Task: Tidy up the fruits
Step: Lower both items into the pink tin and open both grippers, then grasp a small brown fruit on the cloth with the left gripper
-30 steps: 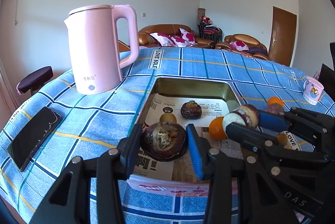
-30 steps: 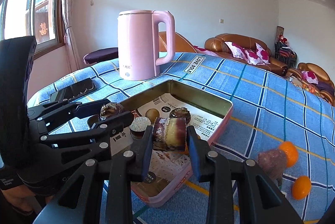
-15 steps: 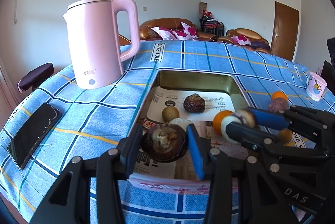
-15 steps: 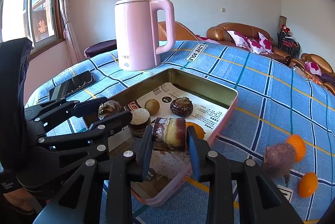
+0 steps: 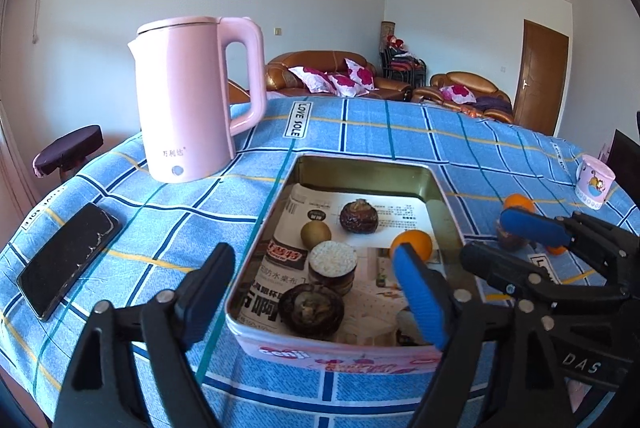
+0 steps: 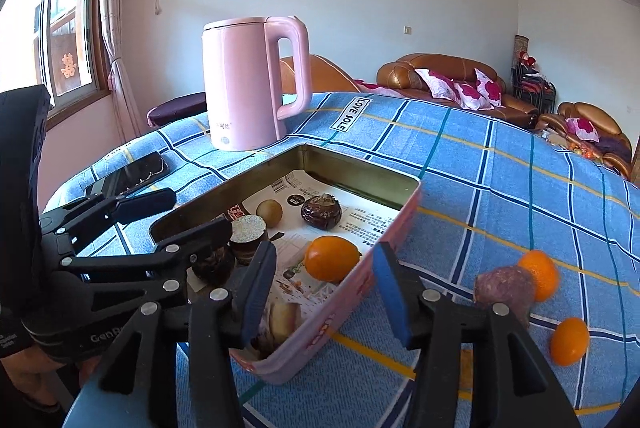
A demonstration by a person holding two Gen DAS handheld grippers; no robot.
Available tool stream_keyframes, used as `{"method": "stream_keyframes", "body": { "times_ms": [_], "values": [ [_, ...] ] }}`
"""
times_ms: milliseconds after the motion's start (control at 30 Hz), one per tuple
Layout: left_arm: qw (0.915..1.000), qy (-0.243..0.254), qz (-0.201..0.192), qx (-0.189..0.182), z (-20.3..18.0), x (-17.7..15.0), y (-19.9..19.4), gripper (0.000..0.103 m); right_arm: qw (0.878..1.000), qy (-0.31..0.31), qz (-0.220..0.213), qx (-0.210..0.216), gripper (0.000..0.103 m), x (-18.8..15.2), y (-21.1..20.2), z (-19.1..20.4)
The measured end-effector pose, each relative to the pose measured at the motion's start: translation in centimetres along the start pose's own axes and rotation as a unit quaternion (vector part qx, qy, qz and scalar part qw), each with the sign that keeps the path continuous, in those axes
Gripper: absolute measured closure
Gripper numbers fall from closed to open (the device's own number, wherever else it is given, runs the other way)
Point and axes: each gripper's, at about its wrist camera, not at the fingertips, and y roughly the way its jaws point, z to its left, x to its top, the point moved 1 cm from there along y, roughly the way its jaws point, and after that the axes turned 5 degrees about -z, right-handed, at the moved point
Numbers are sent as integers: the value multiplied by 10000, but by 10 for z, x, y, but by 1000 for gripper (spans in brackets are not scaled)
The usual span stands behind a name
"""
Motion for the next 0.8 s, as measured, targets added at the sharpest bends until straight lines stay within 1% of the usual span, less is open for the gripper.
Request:
{"method": "stream_keyframes", "body": {
  "times_ms": [33,133,267,433,533,600,700,767,800],
  "values": [
    [10000,5,-47,-45,-4,1,-3,11,10000,9,-15,-53,45,-1,-5,-4],
    [9996,139,-116,-223,-22,4,-9,11,9997,17,-83,-250,44,-4,-23,-20],
    [9982,362,-130,-461,-50,4,-13,11,9979,108,-162,-613,43,-13,-51,-50],
    [9951,651,-53,-741,-86,0,-12,11,9913,356,-108,-1262,43,-30,-80,-95],
    [9927,836,22,-873,-106,-3,-9,11,9868,587,-98,-1507,42,-38,-91,-117],
    [9910,929,82,-962,-118,-4,-7,11,9845,744,-97,-1584,42,-42,-95,-128],
    [9878,1041,191,-1146,-135,-4,-2,12,9837,913,-93,-1547,42,-44,-98,-136],
    [9854,1107,327,-1250,-145,-5,4,17,9835,900,-95,-1566,41,-45,-100,-136],
    [9840,1141,402,-1310,-150,-6,7,23,9834,898,-92,-1571,41,-45,-100,-136]
  ]
}}
